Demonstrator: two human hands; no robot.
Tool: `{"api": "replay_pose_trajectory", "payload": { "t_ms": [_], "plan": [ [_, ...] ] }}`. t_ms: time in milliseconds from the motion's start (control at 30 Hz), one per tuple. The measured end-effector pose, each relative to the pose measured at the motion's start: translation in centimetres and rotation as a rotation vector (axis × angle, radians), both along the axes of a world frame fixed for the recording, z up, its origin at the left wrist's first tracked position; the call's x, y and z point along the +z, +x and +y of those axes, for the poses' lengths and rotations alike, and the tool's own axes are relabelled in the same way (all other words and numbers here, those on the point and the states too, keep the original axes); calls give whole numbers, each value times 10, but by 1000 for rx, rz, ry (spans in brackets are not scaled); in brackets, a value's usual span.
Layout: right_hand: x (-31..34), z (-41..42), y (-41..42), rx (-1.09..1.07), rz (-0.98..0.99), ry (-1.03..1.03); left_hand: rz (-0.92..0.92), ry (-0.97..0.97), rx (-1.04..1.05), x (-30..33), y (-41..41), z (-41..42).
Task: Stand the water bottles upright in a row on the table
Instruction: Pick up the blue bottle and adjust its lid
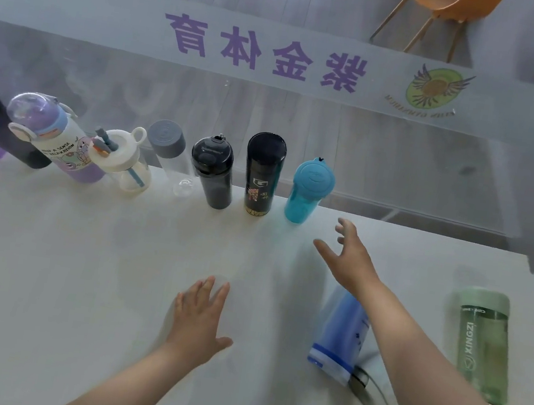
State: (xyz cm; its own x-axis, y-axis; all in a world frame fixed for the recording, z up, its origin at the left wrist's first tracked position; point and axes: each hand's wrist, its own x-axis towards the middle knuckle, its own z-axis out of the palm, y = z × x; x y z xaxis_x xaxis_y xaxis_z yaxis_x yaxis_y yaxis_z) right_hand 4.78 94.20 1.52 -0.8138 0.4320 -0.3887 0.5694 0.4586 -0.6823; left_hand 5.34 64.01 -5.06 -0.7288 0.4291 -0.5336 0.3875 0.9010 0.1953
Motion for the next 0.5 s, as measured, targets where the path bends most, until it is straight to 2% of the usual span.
{"api": "replay_pose_trajectory", "payload": {
  "t_ms": [133,333,500],
  "plan": [
    [-2,-3,50,29,-18,72,44,62,10,-4,-2,-3],
    [-7,-6,107,81,65,205,79,97,35,-2,-1,3],
    [-19,-4,140,71,135,275,7,195,69,5,8,25]
  ]
}}
